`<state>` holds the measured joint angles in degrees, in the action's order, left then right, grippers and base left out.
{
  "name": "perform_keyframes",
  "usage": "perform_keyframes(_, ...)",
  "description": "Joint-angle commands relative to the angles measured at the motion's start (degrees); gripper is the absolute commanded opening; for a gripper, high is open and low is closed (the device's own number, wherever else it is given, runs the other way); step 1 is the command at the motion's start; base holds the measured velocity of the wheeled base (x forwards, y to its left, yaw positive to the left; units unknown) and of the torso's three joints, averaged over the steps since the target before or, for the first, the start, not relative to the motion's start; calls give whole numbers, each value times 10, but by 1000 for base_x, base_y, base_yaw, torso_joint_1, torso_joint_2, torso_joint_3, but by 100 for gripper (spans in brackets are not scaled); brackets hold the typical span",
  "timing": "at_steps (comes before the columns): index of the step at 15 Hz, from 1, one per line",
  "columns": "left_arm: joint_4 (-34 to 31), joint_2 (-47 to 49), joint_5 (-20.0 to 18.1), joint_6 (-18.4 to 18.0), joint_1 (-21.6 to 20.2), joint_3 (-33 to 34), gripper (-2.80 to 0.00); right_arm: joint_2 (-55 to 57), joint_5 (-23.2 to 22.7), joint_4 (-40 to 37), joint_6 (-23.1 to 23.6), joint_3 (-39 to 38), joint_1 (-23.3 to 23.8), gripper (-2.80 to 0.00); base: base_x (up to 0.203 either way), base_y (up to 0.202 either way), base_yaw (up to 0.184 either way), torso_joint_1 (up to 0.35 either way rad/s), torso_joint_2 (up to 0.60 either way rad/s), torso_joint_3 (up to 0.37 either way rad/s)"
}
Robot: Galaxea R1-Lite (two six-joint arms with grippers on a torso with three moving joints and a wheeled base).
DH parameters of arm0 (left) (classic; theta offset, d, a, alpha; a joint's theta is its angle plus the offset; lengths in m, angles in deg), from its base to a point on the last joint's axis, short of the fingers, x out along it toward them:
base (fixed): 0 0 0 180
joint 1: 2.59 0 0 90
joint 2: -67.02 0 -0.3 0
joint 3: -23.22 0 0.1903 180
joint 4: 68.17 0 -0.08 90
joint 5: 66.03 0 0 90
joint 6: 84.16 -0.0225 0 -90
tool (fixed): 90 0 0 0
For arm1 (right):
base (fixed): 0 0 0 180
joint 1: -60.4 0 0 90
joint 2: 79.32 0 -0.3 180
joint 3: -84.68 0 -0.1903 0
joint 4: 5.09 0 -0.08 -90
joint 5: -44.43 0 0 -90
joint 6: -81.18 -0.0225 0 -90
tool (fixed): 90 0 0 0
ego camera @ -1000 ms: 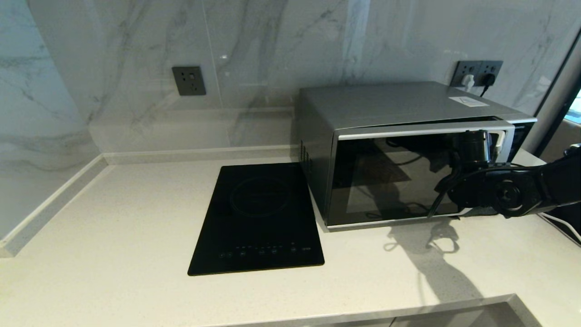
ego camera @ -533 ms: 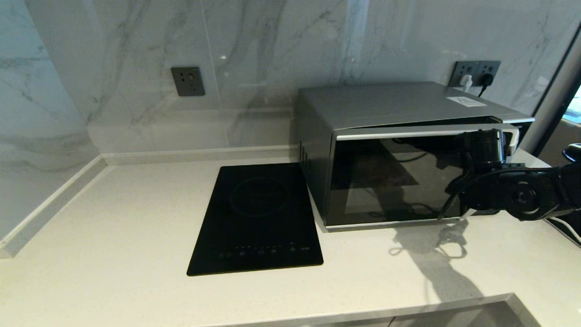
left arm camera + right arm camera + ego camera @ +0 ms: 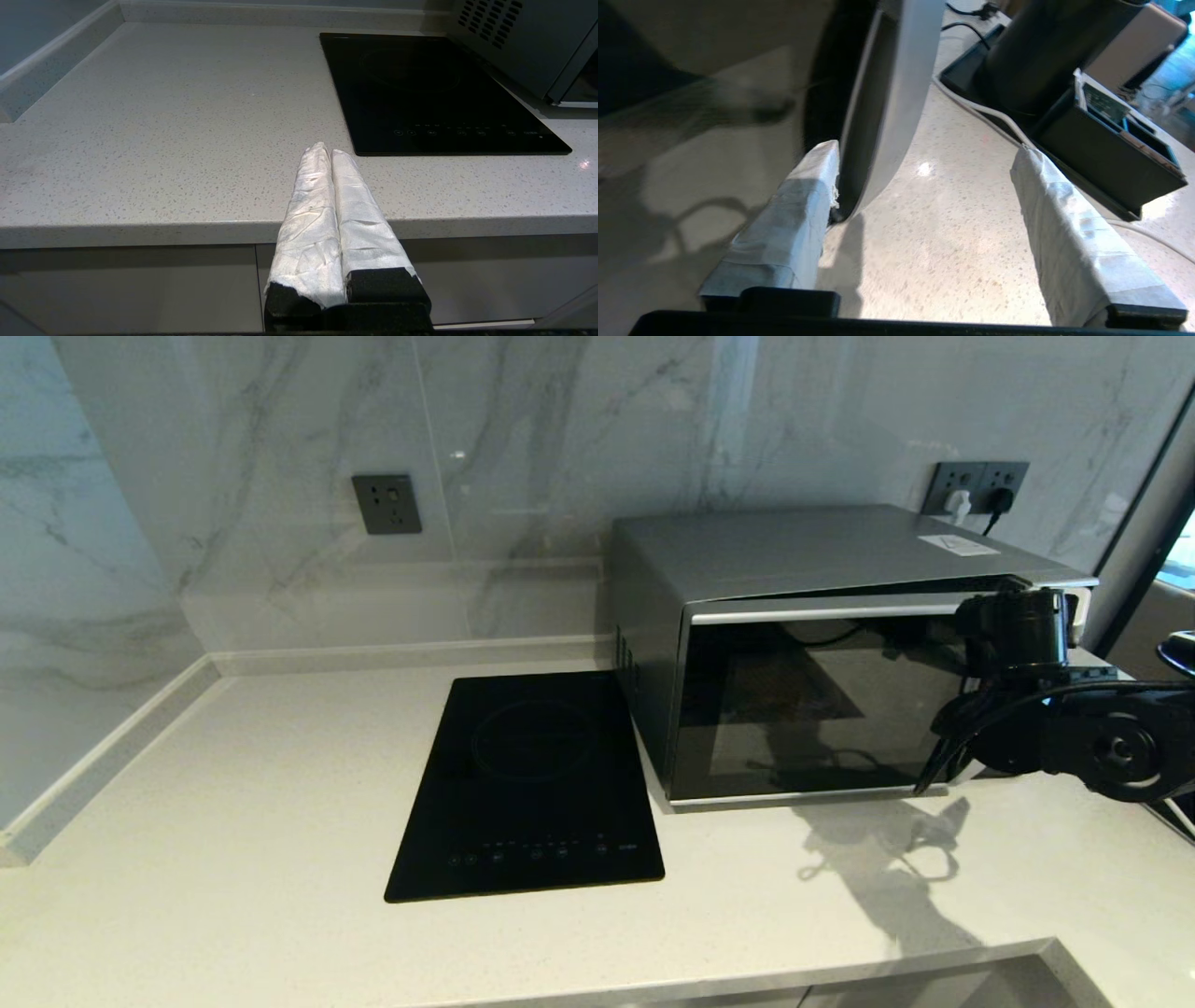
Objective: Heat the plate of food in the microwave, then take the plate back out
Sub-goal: Open the microwave oven
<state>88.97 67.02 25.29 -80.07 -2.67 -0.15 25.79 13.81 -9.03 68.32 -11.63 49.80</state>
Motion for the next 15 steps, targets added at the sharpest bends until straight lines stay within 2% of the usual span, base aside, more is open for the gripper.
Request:
perform_keyframes(1,0,1,0,0,0,0,-280,-34,1,1,-1,-18,-26,0,0,0,0,0,0,0)
perform_keyframes(5,0,1,0,0,0,0,-280,-119,7,-3,14,-58,-78,0,0,0,0,0,0,0)
perform_keyframes(9,0,1,0,0,0,0,-280,-214,-5,-3,72,-65,-93,0,0,0,0,0,0,0)
perform_keyframes(11,0,1,0,0,0,0,-280,-266,-51,-5,116,-65,-97,0,0,0,0,0,0,0)
perform_keyframes(13,0,1,0,0,0,0,-280,-316,-130,-34,151,-55,-101,0,0,0,0,0,0,0)
perform_keyframes(15,0,1,0,0,0,0,-280,-353,-212,-155,161,-7,-102,0,0,0,0,0,0,0)
